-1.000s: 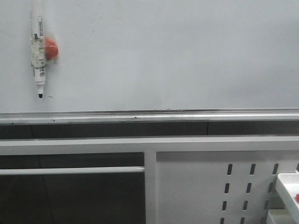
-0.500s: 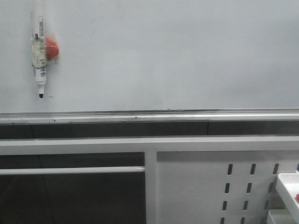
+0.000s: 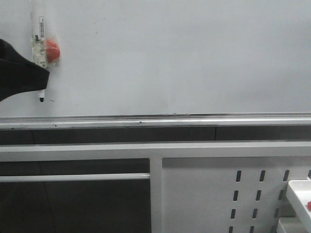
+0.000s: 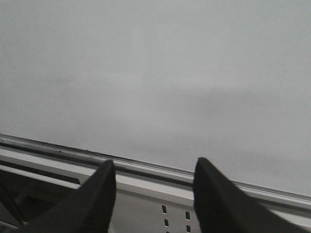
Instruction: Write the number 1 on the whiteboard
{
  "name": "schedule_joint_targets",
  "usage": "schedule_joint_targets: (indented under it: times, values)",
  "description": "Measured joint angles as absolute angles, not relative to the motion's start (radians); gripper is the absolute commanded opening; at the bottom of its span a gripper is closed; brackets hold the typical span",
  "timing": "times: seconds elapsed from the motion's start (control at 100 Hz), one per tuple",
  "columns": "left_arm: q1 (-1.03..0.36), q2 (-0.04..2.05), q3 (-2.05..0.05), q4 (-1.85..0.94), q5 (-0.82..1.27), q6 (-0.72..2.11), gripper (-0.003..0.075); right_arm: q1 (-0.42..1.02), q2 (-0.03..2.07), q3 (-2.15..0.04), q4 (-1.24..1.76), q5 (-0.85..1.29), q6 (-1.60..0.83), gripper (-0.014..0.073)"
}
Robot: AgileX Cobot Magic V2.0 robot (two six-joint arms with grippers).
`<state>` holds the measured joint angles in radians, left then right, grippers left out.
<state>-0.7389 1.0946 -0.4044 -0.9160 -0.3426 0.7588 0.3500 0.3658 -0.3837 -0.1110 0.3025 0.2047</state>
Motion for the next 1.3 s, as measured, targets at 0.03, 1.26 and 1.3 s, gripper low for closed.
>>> schedule_joint_targets:
  times: [0.03, 1.26, 1.3]
  values:
    - [-0.742, 1.108, -0.409, -0.918, -0.367, 0.736, 0.0393, 0.350, 0.366, -0.384, -0.111, 0.305, 0.205, 0.0329]
    - [-0.753, 1.315, -0.507, -0.803, -0.508, 0.545, -0.0020, 0.350, 0.366, -0.390, -0.096, 0.337, 0.205, 0.0328]
    - [-0.760, 1.307, -0.514, -0.767, -0.471, 0.545, -0.0020, 0.350, 0.366, -0.400, -0.073, 0.357, 0.205, 0.0328]
